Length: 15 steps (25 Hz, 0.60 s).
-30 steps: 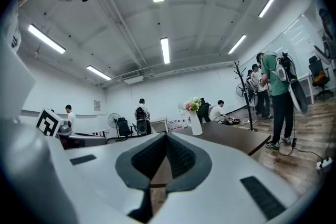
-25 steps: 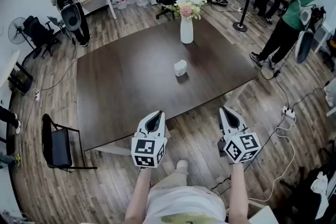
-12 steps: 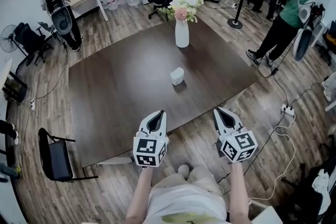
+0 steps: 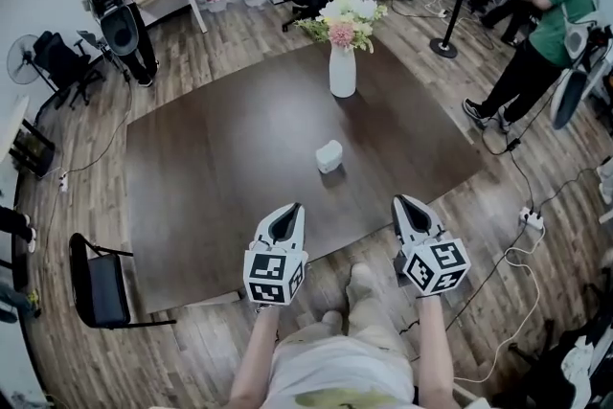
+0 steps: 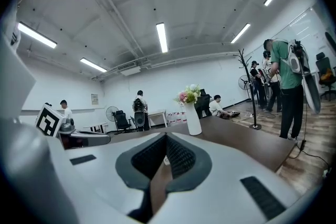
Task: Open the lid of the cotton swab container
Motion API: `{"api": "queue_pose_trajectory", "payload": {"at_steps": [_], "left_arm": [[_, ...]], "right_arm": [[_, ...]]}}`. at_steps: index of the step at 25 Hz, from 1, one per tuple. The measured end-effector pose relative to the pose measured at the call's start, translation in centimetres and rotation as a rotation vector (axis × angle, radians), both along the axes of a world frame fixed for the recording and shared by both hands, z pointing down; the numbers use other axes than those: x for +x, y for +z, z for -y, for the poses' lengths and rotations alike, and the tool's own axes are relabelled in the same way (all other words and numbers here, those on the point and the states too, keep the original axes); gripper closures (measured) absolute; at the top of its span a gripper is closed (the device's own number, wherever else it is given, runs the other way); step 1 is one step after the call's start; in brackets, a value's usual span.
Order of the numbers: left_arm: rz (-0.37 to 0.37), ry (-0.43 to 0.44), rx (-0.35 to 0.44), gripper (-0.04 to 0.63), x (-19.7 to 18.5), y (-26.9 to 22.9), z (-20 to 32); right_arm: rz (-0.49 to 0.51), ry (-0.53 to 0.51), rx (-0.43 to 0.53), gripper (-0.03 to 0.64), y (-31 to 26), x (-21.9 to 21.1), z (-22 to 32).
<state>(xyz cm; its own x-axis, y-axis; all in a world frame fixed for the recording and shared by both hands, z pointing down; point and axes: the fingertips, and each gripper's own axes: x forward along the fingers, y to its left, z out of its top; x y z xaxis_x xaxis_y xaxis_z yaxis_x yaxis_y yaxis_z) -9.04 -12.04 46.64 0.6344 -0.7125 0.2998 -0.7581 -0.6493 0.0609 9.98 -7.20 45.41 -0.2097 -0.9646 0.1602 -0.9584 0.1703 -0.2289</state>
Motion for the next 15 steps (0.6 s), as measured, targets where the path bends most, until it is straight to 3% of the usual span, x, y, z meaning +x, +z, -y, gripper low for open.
{"api": "queue_pose_trajectory", "payload": {"at_steps": [15], "left_arm": [[0.036, -0.086, -0.06, 0.571, 4.3, 1.6, 6.6]], "right_arm": [[0.024, -0.212, -0.011, 0.595, -0.1, 2.8, 11.8]]}}
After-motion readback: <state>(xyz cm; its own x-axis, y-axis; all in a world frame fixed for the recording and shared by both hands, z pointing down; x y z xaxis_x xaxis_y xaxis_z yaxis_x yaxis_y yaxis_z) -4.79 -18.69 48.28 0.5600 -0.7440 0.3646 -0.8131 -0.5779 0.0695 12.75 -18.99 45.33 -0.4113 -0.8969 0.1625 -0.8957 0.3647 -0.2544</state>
